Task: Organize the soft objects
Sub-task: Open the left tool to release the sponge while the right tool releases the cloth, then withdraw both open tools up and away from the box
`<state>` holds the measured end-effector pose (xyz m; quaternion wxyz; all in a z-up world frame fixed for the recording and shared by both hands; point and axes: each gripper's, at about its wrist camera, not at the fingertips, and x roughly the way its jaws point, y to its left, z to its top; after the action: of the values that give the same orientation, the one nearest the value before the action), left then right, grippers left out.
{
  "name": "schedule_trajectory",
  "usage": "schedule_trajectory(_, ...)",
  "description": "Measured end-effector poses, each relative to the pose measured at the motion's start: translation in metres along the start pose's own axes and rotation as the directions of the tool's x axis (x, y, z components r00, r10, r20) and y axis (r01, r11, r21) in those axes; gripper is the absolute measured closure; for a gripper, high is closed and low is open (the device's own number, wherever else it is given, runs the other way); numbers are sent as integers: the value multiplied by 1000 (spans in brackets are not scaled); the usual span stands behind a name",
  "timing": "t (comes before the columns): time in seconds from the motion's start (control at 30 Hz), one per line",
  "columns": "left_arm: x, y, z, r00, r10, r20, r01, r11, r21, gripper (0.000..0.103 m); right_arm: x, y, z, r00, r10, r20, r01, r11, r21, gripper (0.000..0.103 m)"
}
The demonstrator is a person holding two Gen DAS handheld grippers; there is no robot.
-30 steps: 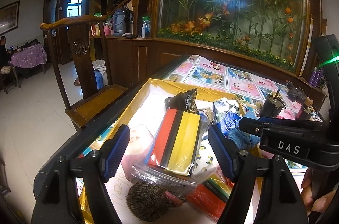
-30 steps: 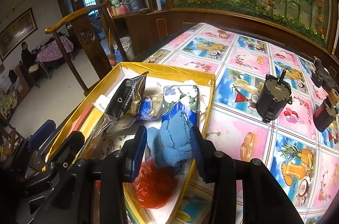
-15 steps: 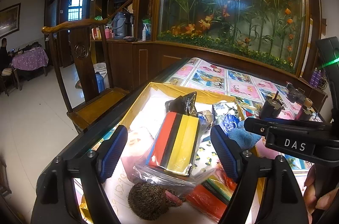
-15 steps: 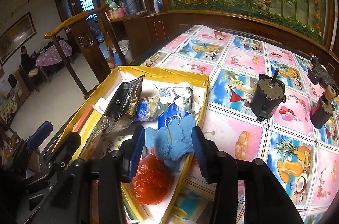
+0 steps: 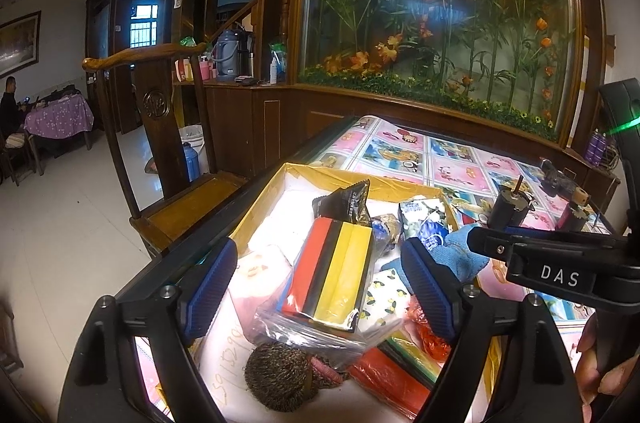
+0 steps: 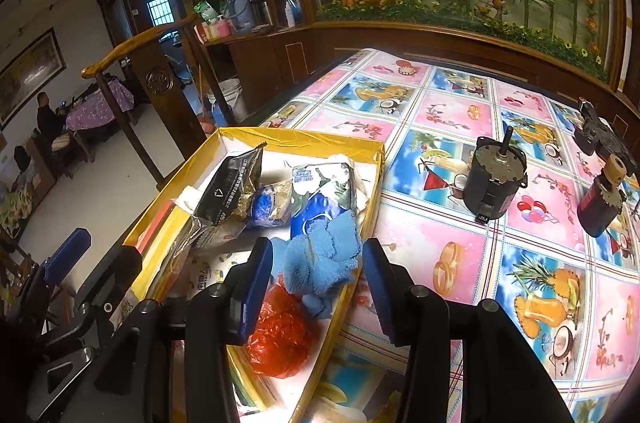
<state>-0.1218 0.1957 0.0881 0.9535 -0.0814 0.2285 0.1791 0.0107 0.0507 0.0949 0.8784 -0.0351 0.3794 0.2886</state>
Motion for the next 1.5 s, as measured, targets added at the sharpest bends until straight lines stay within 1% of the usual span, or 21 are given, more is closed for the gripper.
schedule_trajectory(0.13, -1, -1, 1, 1000, 5, 5, -5, 1000, 1, 16, -2, 0, -2, 1000, -3, 1, 3, 1000, -1, 48)
schedule_trajectory(0.37, -1, -1, 0, 1000, 5, 5, -5, 1000, 2, 15, -7, -5, -5, 1000, -8, 6, 8, 1000, 10, 47)
schedule_trajectory(0.57, -3, -2, 0, 1000, 11, 11, -11, 1000, 7, 9, -12, -12, -10, 1000, -16, 11, 16, 1000, 22, 43)
schedule_trajectory(0.67, -6, -4, 1, 1000, 12, 12, -12, 1000, 15, 6, -16, -16, -14, 1000, -22, 14, 21, 999, 27, 38)
schedule_trajectory(0.77, -7, -7, 0, 1000, 2, 9, -2, 1000, 20, 0, -22, -22, -21, 999, -42, 25, 41, 999, 31, 31)
schedule_trajectory(0.8, -7, -6, 1, 1000, -6, 6, 6, 1000, 19, 0, -24, -24, -23, 998, -50, 29, 49, 998, 28, 28)
schedule_trajectory(0.9, -3, -10, 1, 1000, -5, -25, 6, 1000, 27, 0, -33, -32, -36, 995, -89, 52, 88, 996, 16, 22)
schedule_trajectory(0.97, 3, -12, 1, 997, 26, -76, -21, 998, 57, 0, -38, -40, -45, 993, -100, 66, 99, 995, 16, 20)
schedule_trajectory(1.03, 10, -17, 0, 990, 67, -126, -55, 994, 98, 0, -41, -50, -54, 992, -108, 73, 106, 994, 22, 19)
schedule_trajectory(1.1, 14, -18, -1, 986, 86, -140, -71, 991, 112, 0, -45, -60, -64, 991, -110, 74, 108, 993, 37, 19)
schedule_trajectory(1.2, 10, -16, -1, 989, 75, -127, -61, 992, 108, 0, -53, -72, -75, 990, -110, 86, 105, 993, 56, 19)
schedule_trajectory(1.3, 4, -22, -2, 991, 95, -92, -81, 986, 147, 0, -63, -79, -86, 986, -123, 109, 118, 992, 50, 19)
schedule_trajectory(1.37, 0, -25, -4, 995, 81, -67, -69, 985, 157, 0, -68, -79, -91, 985, -122, 122, 118, 992, 41, 19)
schedule_trajectory(1.43, -3, -25, -6, 996, 68, -58, -59, 988, 146, 0, -71, -79, -96, 983, -129, 132, 127, 992, 27, 14)
schedule_trajectory(1.5, -5, -26, -8, 996, 83, -45, -76, 988, 131, 0, -73, -78, -100, 980, -132, 151, 132, 991, 9, 12)
